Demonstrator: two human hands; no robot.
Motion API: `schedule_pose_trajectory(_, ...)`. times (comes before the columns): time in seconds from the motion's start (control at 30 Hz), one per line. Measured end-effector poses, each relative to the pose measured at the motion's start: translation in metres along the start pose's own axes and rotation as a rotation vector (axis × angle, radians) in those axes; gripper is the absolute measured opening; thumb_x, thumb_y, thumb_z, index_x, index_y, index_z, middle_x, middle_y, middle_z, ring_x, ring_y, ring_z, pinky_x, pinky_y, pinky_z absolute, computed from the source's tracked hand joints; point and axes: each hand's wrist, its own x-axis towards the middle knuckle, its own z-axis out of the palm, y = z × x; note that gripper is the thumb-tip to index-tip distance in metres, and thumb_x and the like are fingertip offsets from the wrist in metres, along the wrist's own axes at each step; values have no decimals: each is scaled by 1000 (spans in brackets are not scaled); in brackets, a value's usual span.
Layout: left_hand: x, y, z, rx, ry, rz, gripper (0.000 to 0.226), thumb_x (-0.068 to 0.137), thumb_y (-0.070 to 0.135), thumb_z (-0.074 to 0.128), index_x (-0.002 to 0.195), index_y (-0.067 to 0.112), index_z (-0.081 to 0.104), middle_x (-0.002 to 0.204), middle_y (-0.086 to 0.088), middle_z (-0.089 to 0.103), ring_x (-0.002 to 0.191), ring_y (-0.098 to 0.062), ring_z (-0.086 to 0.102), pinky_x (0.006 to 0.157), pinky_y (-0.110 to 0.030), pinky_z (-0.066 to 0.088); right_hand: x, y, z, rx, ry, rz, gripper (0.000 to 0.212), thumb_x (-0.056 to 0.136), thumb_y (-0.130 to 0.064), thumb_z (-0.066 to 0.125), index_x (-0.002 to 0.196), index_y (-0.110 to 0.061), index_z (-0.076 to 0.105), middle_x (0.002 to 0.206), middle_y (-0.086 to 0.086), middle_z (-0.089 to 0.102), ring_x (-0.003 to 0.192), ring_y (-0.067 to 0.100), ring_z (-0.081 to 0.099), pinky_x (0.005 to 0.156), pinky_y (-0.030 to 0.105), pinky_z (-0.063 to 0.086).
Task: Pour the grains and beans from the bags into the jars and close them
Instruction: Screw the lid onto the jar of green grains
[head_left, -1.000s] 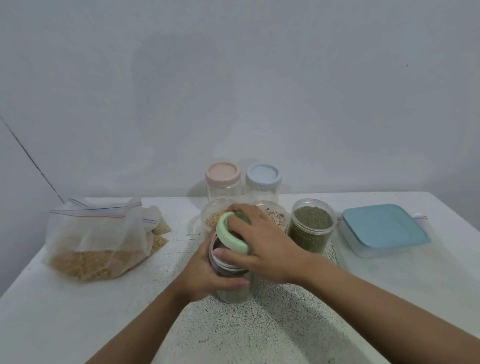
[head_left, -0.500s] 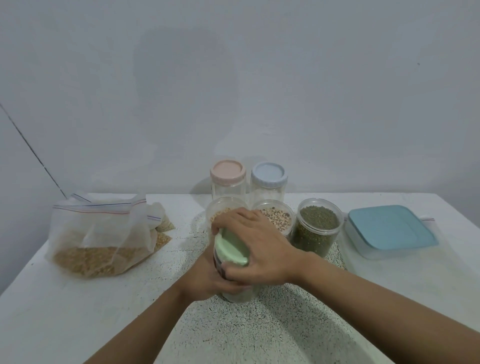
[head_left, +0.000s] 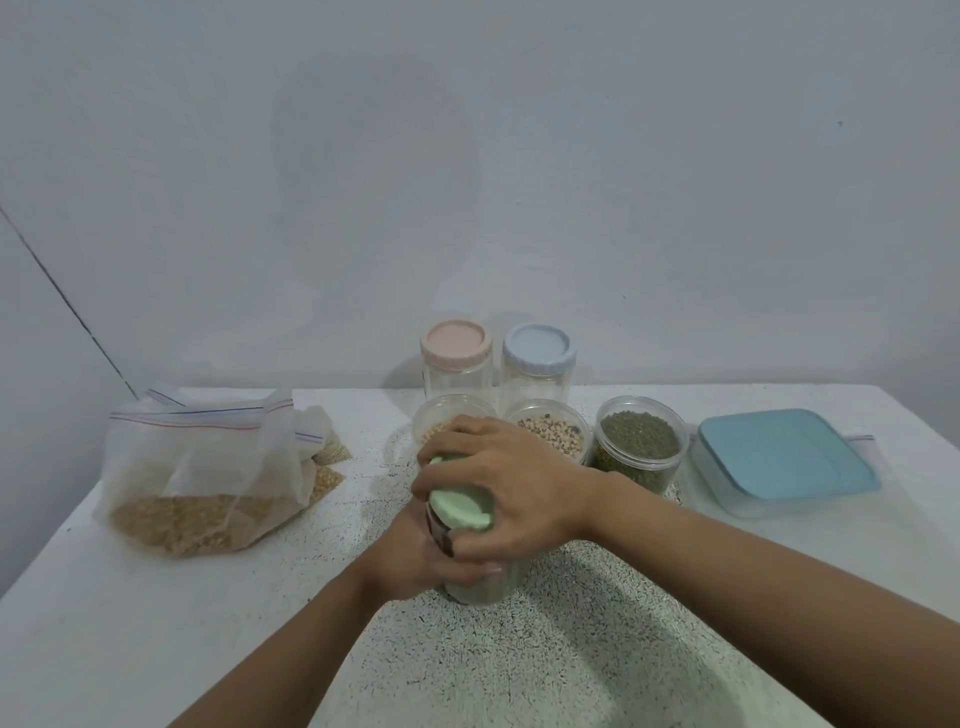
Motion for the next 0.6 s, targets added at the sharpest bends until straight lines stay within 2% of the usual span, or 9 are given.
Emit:
schedule_pose_trajectory(0.2,1,-1,0,-23,-12,-26,75,69,-18,82,130,6,46,118,15,67,116,-11,64,97,-21,49,2,2,-3,158,61,-13,44,70,-43,69,108,-20,70,108,-5,65,103,16,57,93,40,44)
schedule_pose_trajectory(0.3,-1,-2,0,-17,-13,-41,71,68,-18,83,126,8,50,116,18,68,112,-6,65,94,-17,49,1,0,-5,108,49,-43,44,68,-38,74,107,-18,72,108,-3,65,102,19,57,91,42,43)
schedule_pose_trajectory(0.4,-2,1,0,11,-13,-65,64,70,-12,85,121,13,55,111,16,70,109,-7,66,91,-19,50,2,-2,-7,52,15,-57,43,71,-41,70,108,-18,72,110,-1,66,103,21,57,91,44,43)
schedule_pose_trajectory(0.5,-3,2,1,-4,-10,-76,68,71,-6,87,127,11,52,116,11,69,114,-14,65,93,-24,52,2,-7,-6,11,15,-27,44,81,-51,60,110,-20,70,110,-2,66,103,19,57,92,44,44)
schedule_pose_trajectory(0.6,-4,0,2,-60,14,-75,81,69,-9,88,135,10,44,120,3,66,121,-18,63,96,-29,54,-3,-14,-11,-133,-22,106,64,90,-72,46,136,-27,54,129,4,56,114,21,51,99,42,43)
